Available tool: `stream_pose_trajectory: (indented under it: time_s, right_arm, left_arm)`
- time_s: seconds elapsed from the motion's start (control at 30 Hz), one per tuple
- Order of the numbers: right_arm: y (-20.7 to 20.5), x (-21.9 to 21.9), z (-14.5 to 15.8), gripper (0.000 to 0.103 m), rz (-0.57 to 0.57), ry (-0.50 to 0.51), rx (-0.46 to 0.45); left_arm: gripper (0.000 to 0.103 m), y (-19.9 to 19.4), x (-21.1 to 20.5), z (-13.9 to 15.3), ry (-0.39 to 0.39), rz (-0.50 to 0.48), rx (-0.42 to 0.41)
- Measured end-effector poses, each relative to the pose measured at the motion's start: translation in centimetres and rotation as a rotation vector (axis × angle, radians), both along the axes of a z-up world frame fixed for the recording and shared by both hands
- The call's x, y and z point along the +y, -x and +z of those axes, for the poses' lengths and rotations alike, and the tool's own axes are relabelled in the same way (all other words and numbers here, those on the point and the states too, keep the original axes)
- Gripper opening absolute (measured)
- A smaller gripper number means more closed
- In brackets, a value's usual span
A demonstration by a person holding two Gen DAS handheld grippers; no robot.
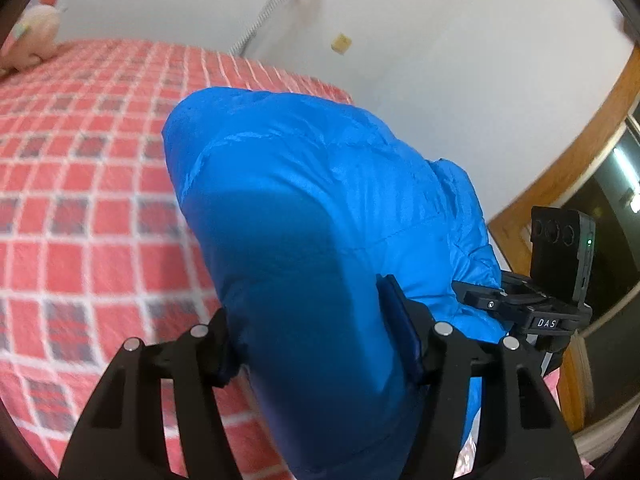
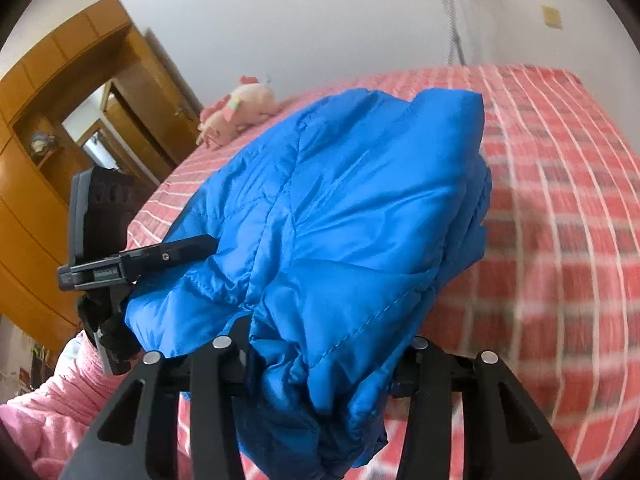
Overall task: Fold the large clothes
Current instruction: 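Fold the held end over the bundle with the right tool while the left tool presses it, then lay the folded end down and open the right tool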
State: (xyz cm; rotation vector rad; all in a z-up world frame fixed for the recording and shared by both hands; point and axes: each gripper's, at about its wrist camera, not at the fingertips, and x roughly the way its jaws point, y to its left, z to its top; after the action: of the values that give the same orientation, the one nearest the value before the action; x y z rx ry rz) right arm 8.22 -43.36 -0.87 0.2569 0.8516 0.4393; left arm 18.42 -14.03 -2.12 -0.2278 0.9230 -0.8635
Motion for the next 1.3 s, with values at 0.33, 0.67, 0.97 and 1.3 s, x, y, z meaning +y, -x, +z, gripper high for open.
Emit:
stream_pose_trajectory:
  time_s: [0.33,0.67,0.97,1.3]
  right_arm:
    - [-12.0,4.5,0.9,0.044,0.113,-0.005,-0.044]
    - [-19.2,4.8,-6.8,0.049,0.111,-0.025,0.072]
    - [-18.9,4.2,-6.8,0.056,0.079,-0.035,0.104]
    - [-15.5,5.0,-3.6,0.062,0.013,0.113,0.044]
  left_arm:
    - [0.061,-9.0,4.9,2.2,-0.021,0.168,-0.107]
    - [0.065,-16.2,6.3,-4.2,-0.118,0.210,-0.042]
    - [0.074,-16.0,6.6,-4.5,-0.146,0.229,-0.034]
    - [0.075,-12.8,6.8,-1.8,-0.298,0.323,-0.118]
